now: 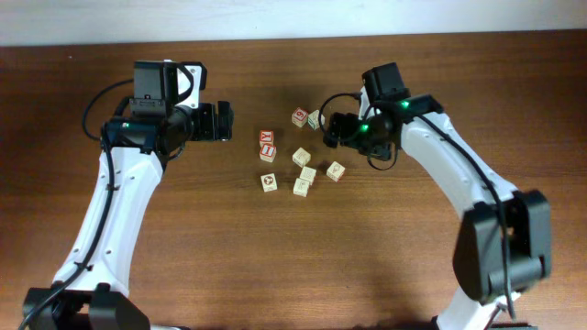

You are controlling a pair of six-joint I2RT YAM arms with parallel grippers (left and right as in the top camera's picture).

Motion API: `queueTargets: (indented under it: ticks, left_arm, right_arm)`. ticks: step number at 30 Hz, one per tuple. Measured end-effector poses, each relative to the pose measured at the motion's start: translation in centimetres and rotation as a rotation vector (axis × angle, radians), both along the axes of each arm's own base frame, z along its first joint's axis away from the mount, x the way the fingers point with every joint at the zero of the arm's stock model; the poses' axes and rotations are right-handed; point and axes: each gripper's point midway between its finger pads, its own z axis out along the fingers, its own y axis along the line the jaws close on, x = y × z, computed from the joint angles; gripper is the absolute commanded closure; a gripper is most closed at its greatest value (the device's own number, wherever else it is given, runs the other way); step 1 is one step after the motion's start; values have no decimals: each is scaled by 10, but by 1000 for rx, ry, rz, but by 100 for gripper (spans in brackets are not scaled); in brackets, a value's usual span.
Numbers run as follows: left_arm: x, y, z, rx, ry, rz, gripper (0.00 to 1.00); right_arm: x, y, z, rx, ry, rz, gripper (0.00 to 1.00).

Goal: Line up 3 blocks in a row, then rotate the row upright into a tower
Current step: 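Lower the right gripper into the cluster of wooden blocks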

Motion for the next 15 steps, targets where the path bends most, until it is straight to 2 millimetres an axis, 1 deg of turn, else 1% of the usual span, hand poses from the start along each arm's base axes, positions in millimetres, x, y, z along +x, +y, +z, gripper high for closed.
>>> queueTargets:
  ticks: [1, 2, 3, 4, 5, 7, 8, 10, 12, 15]
  left_arm:
    - [0, 0, -1, 0, 3, 0, 1]
    - [1, 0, -1, 1, 3, 0, 1]
    - [1, 0, -1, 0, 3, 0, 1]
    - [1, 0, -1, 0, 3, 0, 1]
    - [1, 0, -1, 0, 3, 0, 1]
    - [1, 0, -1, 0, 3, 0, 1]
    - [1, 0, -1, 0, 3, 0, 1]
    - [1, 0, -1, 0, 3, 0, 1]
    - [1, 0, -1, 0, 3, 0, 1]
    - [1, 0, -1, 0, 3, 0, 1]
  right_arm:
    - [3, 2, -18, 0, 32, -23, 36]
    - [3, 4, -28, -5, 54, -33, 39]
    - [3, 5, -35, -10, 69, -43, 39]
    - [-4, 14, -56, -39, 119, -59, 39]
    - [-7, 17, -61, -65, 128, -74, 43]
    - [-12, 23, -64, -113, 128, -101, 48]
    - [-15, 23, -65, -140, 135, -111, 48]
    - [-24, 16, -69, -199, 161, -144, 50]
    - [-24, 9, -70, -233, 160, -168, 54]
    - [-28, 9, -70, -251, 162, -147, 53]
